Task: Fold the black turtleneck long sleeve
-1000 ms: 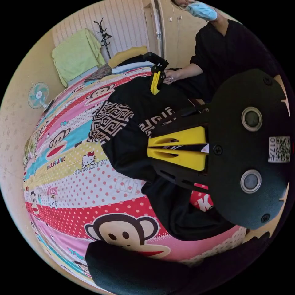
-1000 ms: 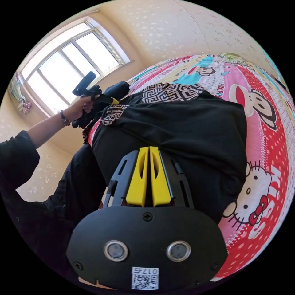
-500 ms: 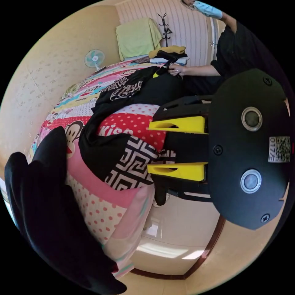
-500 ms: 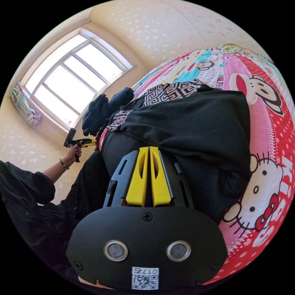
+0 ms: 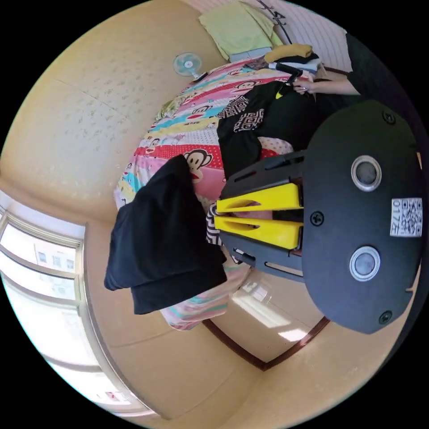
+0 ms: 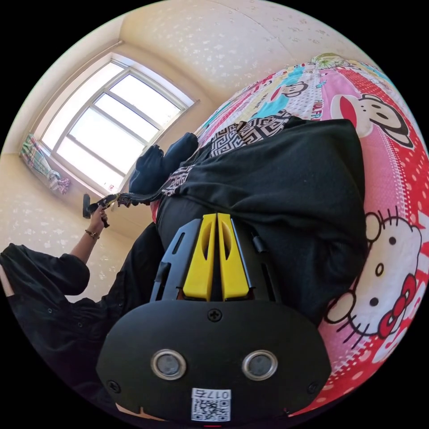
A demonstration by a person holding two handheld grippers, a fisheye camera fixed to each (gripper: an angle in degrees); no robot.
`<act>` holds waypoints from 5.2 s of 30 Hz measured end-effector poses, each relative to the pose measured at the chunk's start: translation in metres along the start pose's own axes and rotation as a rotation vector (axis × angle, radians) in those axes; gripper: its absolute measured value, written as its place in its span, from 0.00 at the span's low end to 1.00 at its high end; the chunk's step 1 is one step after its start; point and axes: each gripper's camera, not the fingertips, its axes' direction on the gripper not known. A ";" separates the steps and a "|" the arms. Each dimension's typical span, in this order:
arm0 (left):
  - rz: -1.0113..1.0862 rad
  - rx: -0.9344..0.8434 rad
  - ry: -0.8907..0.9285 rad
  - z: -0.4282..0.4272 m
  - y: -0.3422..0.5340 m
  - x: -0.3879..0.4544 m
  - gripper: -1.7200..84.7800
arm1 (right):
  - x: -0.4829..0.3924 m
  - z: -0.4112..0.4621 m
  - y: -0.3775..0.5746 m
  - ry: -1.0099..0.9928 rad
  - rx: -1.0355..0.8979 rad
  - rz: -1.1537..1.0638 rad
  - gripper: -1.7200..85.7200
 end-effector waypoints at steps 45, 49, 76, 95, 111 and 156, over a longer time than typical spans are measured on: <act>0.326 -0.392 0.512 0.126 0.149 0.173 0.14 | -0.157 -0.046 -0.002 0.570 0.319 0.001 0.04; 0.283 -0.377 0.547 0.123 0.146 0.154 0.14 | -0.127 -0.088 0.013 0.420 0.452 0.156 0.05; 0.120 -0.397 0.606 0.133 0.126 0.096 0.20 | -0.056 -0.155 0.105 0.022 0.473 0.570 0.10; 0.361 -0.432 0.649 0.082 -0.009 0.141 0.02 | -0.121 -0.177 0.019 0.197 0.133 0.321 0.05; 0.200 -0.612 0.682 0.100 0.030 0.070 0.18 | -0.087 -0.169 0.069 0.210 0.072 0.396 0.13; 0.199 -0.443 1.134 -0.009 -0.018 0.020 0.05 | -0.076 -0.276 0.058 -0.346 0.029 0.272 0.05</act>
